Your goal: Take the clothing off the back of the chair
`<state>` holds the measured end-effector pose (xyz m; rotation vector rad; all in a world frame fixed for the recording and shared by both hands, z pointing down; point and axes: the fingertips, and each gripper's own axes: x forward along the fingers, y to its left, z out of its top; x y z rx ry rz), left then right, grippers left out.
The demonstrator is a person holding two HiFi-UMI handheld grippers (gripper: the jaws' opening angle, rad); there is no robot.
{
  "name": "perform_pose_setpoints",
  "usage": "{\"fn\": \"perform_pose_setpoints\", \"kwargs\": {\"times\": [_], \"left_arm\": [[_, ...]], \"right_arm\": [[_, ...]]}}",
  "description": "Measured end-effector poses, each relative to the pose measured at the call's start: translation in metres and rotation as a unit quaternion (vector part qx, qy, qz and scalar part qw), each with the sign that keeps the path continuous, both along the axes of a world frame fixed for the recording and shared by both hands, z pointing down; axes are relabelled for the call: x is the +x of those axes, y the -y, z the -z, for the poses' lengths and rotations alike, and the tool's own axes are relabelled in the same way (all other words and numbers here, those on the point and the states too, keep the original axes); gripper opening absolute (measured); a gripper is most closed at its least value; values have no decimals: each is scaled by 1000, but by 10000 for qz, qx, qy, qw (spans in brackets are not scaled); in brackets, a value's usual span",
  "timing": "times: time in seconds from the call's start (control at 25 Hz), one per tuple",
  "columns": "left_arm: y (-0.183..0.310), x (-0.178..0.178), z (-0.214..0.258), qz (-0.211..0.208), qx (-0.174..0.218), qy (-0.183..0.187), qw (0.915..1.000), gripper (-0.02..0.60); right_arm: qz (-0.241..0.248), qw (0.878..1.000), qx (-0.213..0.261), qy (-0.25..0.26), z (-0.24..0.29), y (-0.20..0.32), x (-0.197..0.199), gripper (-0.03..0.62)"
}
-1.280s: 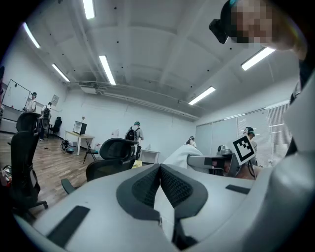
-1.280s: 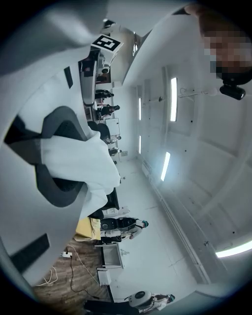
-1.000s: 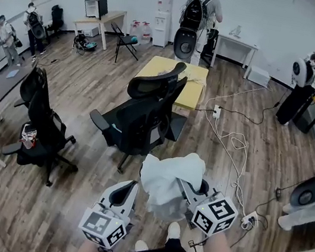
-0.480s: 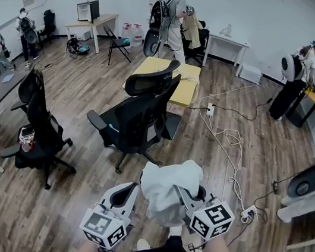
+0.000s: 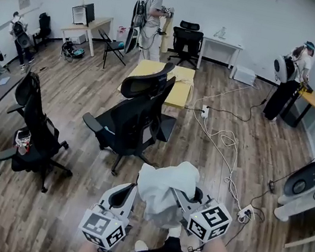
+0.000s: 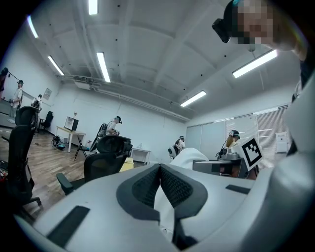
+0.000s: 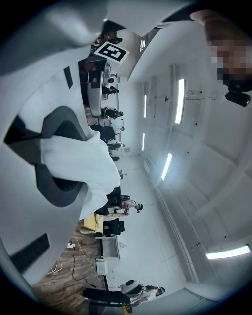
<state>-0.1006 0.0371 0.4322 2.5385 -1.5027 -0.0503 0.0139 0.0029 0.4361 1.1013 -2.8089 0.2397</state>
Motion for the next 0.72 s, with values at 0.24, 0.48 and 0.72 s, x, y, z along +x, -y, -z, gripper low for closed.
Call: {"fn": "perform_pose_setpoints", "kwargs": {"times": [0.24, 0.48, 0.72], "left_arm": [[3, 0, -2, -14, -9, -24, 10000, 15], [3, -4, -4, 6, -24, -43, 10000, 17], [6, -8, -3, -5, -27, -36, 10000, 15]], "right_arm": [[32, 10000, 33, -19, -1, 1, 1, 83], [34, 10000, 42, -11, 1, 1, -2, 83], [41, 10000, 60, 13, 4, 4, -6, 83]]}}
